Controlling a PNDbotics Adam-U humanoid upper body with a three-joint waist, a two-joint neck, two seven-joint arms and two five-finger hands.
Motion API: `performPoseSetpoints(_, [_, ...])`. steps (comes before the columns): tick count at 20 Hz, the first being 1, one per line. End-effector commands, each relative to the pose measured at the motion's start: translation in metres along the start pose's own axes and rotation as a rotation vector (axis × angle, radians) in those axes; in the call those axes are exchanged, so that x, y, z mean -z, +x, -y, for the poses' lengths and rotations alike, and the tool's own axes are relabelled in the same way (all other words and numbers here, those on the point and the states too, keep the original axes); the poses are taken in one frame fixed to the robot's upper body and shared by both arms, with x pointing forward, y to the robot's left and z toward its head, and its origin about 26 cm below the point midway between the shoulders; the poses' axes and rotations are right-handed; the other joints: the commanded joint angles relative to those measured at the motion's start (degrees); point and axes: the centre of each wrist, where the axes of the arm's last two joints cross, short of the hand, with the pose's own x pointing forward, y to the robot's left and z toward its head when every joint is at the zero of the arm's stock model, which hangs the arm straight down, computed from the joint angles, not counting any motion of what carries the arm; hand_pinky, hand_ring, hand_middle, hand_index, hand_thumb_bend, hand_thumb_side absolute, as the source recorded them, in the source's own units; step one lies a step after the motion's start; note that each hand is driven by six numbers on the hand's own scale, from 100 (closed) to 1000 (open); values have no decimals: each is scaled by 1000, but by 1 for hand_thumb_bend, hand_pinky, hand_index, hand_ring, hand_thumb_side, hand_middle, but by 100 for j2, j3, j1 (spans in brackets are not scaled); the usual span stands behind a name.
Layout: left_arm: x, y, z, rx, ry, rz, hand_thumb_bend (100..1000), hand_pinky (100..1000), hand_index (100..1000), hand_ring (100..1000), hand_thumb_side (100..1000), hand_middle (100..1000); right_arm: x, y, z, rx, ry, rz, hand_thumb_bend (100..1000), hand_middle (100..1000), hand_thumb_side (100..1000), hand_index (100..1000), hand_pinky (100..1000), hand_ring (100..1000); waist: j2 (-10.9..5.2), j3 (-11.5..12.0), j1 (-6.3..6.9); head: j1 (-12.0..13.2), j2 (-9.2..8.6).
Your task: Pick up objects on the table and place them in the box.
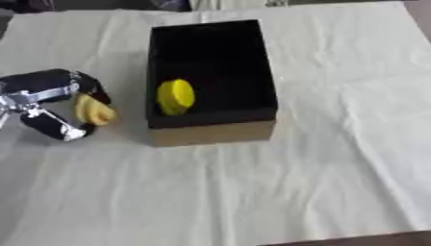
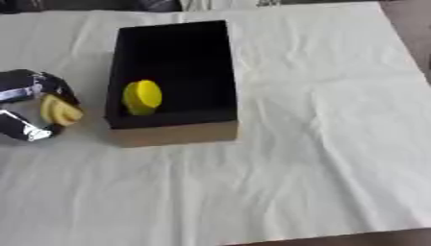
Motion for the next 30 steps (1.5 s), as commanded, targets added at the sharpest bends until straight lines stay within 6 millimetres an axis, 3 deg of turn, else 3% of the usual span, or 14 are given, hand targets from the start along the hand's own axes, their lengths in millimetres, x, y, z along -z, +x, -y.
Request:
performPoseSetpoints(1, [-4, -4, -9, 48, 88, -52, 195, 672, 652, 664, 100, 543, 6, 5, 3, -3, 14, 17, 100, 520, 100, 823, 948, 902, -118, -9, -12, 26, -33])
performPoseSetpoints(6, [-4, 1, -14, 89, 191, -40, 210, 666, 628, 642, 100, 519, 4, 5, 2, 0, 20, 15, 100, 518, 100, 826, 951, 902, -128, -5, -10, 22, -33])
performPoseSetpoints(13, [2, 58, -93, 290, 419, 118, 265, 668, 629, 621, 100, 509, 4, 5, 6, 2, 6, 24, 100, 520, 100, 825, 948, 899, -201, 71, -39, 42, 32])
performPoseSetpoints(19, [30, 104, -130, 363, 514, 226, 283, 671, 636, 621, 100, 515, 6, 7, 9, 10, -9, 41, 100, 524, 100, 824, 943, 897, -272, 70, -96, 98, 77])
performPoseSetpoints(25, [58, 119, -132, 346, 529, 228, 275, 670, 636, 621, 100, 513, 12, 8, 9, 30, -15, 66, 100, 524, 100, 824, 944, 897, -279, -64, -126, 246, 43])
performPoseSetpoints(30, [81, 117, -118, 290, 509, 216, 195, 674, 638, 627, 100, 511, 18, 9, 7, 56, -11, 83, 100, 524, 100, 824, 945, 898, -255, -248, -139, 390, 7])
